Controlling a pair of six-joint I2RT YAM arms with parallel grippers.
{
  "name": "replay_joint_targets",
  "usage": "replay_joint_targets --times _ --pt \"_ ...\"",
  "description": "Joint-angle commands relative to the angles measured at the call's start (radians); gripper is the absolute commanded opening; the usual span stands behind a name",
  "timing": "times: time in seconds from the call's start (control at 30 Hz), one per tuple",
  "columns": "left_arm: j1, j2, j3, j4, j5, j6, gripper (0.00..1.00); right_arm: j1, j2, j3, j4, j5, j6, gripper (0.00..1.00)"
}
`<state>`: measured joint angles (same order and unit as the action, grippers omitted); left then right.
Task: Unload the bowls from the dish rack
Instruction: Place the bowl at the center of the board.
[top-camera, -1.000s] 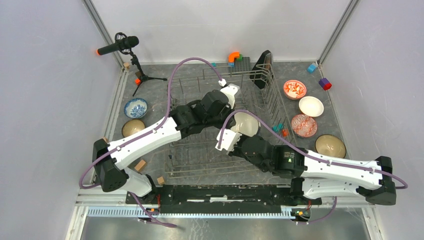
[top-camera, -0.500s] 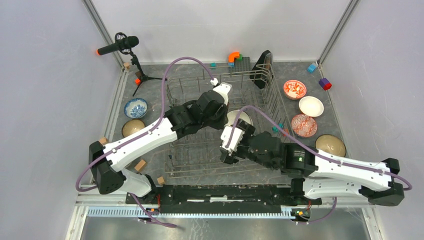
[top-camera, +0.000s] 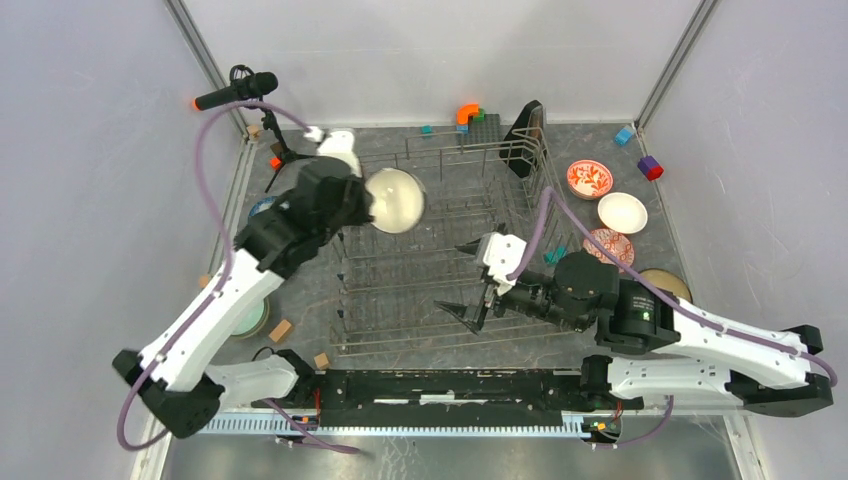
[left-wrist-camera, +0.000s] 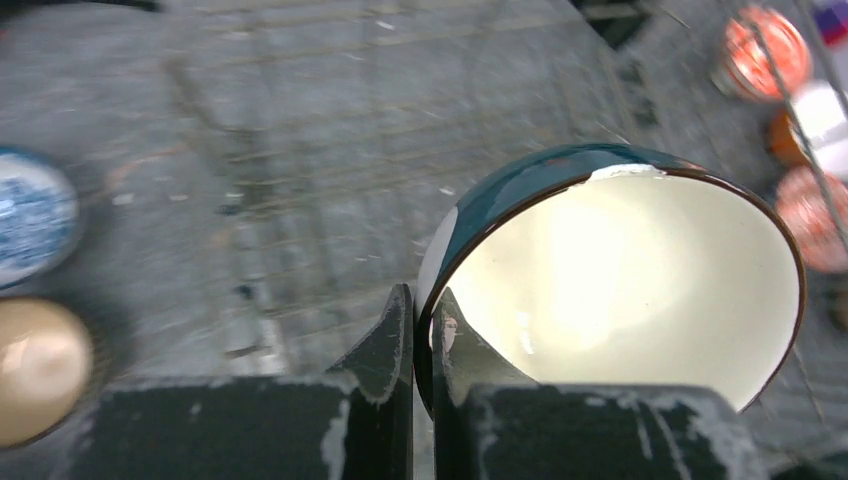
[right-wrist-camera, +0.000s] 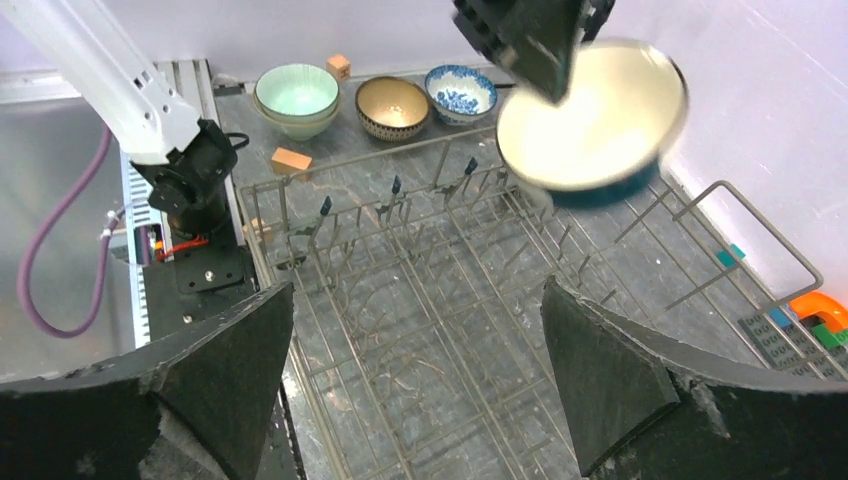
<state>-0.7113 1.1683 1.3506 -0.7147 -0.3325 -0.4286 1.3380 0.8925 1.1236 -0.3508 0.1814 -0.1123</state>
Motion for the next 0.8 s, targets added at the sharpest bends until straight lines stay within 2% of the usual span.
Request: replay_joint_targets --times 0.0,0.17,0.27,0.4,0.57,0.77 --pt "0.167 -0.117 0.065 -0.063 -0.156 0.069 0.02 0.003 -0.048 -0.02 0.092 0.028 0.023 0.98" --pt "0.357 -0.181 0.011 -0.101 -0.261 0.075 0.02 0.002 -0.087 -0.097 0.159 0.092 0.038 0.98" --pt "0.486 -0.178 -0.035 -0.107 -0.238 0.002 0.02 0.003 -0.105 -0.14 0.191 0.1 0.057 0.98" --pt "0.599 -0.138 -0.103 -0.065 -0.192 -0.096 0.02 0.002 -0.134 -0.211 0.233 0.085 0.089 0.98" --pt "0.68 -0.039 -0.169 -0.016 -0.211 -0.197 0.02 0.002 -0.153 -0.284 0.262 0.058 0.111 0.98" --pt "0.695 0.06 -0.255 0.033 -0.236 -0.206 0.02 0.003 -0.181 -0.36 0.317 0.053 0.141 0.98"
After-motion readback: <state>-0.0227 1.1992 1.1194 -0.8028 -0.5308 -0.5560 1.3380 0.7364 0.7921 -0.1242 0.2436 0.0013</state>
